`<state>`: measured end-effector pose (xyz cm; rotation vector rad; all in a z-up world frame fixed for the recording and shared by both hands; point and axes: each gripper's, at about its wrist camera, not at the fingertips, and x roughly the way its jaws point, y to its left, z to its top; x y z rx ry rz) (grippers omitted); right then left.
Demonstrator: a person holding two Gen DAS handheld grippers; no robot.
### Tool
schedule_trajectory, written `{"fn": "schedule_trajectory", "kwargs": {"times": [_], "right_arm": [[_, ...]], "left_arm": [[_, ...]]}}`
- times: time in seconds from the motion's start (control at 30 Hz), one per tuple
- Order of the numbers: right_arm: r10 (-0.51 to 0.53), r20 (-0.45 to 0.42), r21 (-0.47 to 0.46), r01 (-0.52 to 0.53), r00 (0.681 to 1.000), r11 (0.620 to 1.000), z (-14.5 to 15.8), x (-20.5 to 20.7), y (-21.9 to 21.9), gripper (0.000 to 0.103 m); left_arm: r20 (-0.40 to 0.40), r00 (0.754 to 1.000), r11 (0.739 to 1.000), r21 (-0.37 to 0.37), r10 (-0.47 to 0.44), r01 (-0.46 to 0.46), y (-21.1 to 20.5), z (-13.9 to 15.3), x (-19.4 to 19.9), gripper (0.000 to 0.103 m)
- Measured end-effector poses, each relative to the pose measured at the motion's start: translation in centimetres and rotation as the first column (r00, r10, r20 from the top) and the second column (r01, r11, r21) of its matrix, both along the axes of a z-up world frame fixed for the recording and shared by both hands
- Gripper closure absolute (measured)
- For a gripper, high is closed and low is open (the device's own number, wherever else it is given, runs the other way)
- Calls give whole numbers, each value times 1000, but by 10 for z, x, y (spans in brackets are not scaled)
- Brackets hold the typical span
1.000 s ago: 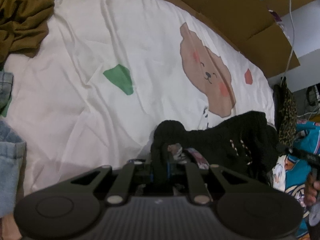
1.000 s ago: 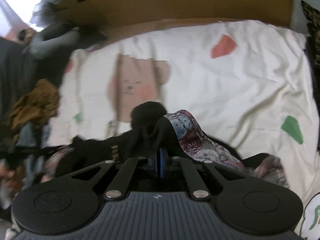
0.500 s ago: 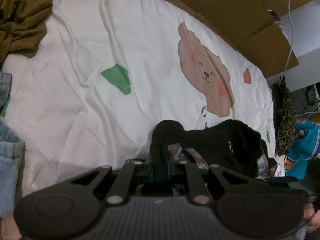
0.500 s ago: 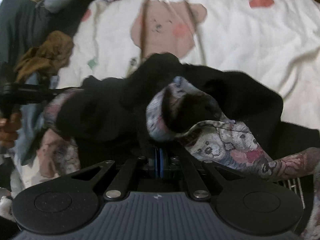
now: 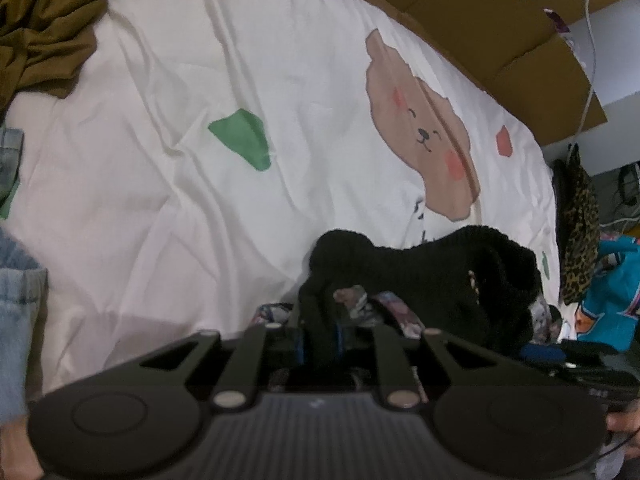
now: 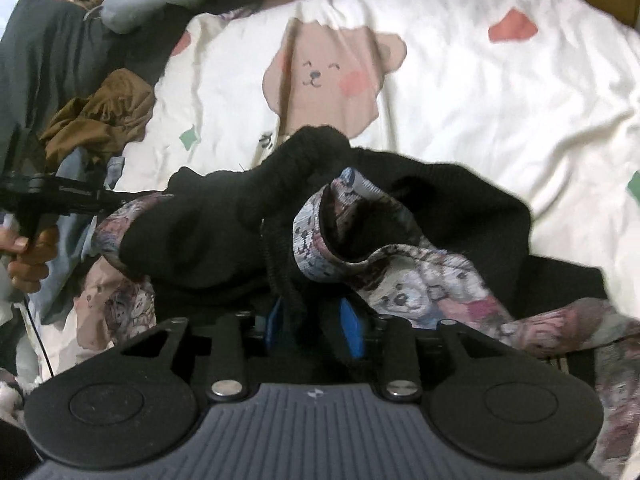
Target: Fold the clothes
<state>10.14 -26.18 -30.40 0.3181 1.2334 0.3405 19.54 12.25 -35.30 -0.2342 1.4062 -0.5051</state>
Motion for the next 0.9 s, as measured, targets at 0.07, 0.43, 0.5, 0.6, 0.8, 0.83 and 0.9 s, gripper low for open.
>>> {"fn": "schedule_trajectory", "kwargs": {"times": [0.07, 0.43, 0.5, 0.6, 0.8, 0.83, 0.9], "right_arm": [[2, 9, -1, -2, 1000, 1000, 8, -1, -6, 63], [-7, 132, -55, 14, 991, 998, 26, 20, -32, 64], [11, 142, -92, 2, 990, 996, 21, 26, -30, 64], [46, 155, -131, -25, 987, 991, 16, 34, -26, 64], [115, 153, -198, -84, 981, 977, 2, 54, -13, 64], [124, 145, -203, -93, 982, 975, -1, 57, -11, 64], [141, 127, -212, -112, 982, 971, -7, 63, -6, 64]], "left_arm": [[-2, 1000, 1000, 3, -2, 2, -1, -1, 0, 87], [-2, 1000, 1000, 12, -7, 7, -1, -2, 0, 87], [-1, 1000, 1000, 12, -9, 9, -1, -2, 0, 87], [-6, 1000, 1000, 10, -11, 11, 0, -3, 0, 87], [-11, 1000, 1000, 7, -14, 14, 0, -5, 1, 87], [-11, 1000, 1000, 6, -15, 15, 0, -6, 1, 87], [-13, 1000, 1000, 1, -14, 14, 2, -6, 0, 87]]}}
